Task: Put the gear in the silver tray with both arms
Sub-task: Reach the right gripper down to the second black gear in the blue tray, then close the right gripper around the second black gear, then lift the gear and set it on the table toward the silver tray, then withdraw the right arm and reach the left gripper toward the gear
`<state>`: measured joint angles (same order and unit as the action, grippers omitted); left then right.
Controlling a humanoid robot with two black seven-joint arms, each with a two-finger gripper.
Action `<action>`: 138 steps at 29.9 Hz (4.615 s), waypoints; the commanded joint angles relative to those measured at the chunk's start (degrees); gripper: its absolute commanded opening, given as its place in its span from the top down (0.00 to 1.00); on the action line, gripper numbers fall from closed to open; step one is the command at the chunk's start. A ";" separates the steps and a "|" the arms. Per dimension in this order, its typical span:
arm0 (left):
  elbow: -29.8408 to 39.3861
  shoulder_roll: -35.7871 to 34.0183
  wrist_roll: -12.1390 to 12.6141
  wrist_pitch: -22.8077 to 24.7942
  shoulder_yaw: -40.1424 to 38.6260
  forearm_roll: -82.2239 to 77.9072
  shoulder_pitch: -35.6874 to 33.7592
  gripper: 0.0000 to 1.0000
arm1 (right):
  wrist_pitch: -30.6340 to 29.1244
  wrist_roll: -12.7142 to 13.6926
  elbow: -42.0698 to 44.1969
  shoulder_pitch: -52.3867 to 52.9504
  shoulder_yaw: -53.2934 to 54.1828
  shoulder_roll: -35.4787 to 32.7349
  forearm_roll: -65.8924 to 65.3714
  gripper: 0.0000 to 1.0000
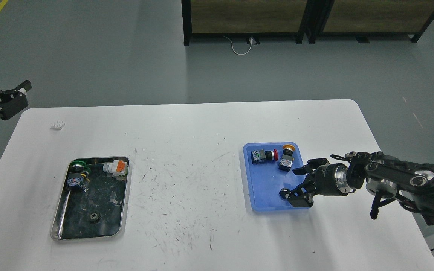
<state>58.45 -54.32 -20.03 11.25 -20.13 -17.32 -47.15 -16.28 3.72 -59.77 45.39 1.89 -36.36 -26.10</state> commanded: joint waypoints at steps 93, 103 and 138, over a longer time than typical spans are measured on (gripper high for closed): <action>-0.44 1.50 0.96 -2.29 0.97 -0.44 0.13 0.03 | -8.33 0.68 12.48 9.46 -6.55 33.99 2.90 0.79; -0.44 2.20 0.96 -2.46 0.97 -0.44 0.22 0.03 | -8.33 -1.26 18.72 9.02 -5.68 36.36 2.72 0.28; 24.68 2.11 -0.09 1.49 12.73 -19.76 1.54 0.03 | -8.33 -1.17 20.84 16.49 13.22 12.29 6.15 0.07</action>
<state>78.83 -53.05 -20.28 12.33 -10.58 -33.00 -46.08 -24.61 2.71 -38.99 62.11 14.41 -21.77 -19.95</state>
